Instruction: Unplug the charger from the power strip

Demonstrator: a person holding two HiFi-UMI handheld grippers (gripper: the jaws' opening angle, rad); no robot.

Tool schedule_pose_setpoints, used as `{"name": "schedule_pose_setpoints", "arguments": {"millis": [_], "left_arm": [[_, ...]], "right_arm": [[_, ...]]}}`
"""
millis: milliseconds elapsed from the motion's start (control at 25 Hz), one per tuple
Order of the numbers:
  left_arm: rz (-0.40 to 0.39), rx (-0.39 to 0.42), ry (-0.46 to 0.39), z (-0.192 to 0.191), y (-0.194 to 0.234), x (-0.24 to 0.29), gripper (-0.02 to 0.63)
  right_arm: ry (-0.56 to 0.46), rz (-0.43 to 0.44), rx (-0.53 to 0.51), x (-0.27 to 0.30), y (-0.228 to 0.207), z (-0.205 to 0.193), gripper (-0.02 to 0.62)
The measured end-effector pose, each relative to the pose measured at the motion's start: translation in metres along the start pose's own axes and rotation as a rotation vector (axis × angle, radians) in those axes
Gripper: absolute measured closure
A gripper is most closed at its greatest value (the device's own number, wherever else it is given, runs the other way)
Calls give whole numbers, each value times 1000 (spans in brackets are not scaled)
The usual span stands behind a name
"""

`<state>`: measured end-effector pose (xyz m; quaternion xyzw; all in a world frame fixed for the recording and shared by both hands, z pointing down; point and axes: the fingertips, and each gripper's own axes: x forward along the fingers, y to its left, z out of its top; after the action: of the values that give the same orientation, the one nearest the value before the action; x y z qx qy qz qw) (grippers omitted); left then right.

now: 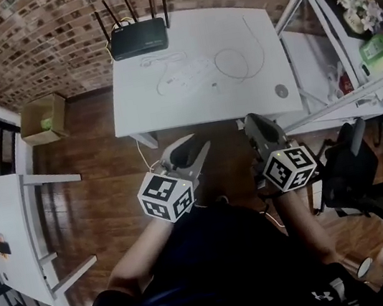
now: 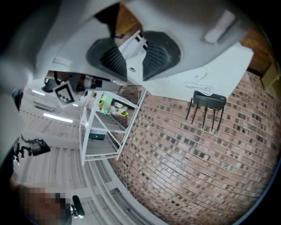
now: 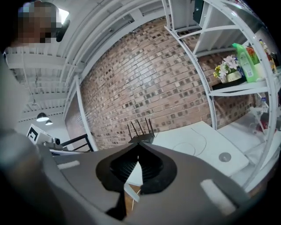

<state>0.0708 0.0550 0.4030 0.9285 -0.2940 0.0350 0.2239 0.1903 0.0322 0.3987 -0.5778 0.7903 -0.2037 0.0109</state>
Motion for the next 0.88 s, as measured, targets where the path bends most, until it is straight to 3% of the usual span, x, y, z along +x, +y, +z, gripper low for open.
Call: {"name": "schedule_pose_setpoints", "arguments": {"millis": [400,880], "left_arm": [[18,62,-114,60,29,0,500],[16,70,-116,65,32,-2,502]], "right_arm": [[-72,-4,-127,39,16,43,584],[-108,-2,-117,42,21,52,586]]}}
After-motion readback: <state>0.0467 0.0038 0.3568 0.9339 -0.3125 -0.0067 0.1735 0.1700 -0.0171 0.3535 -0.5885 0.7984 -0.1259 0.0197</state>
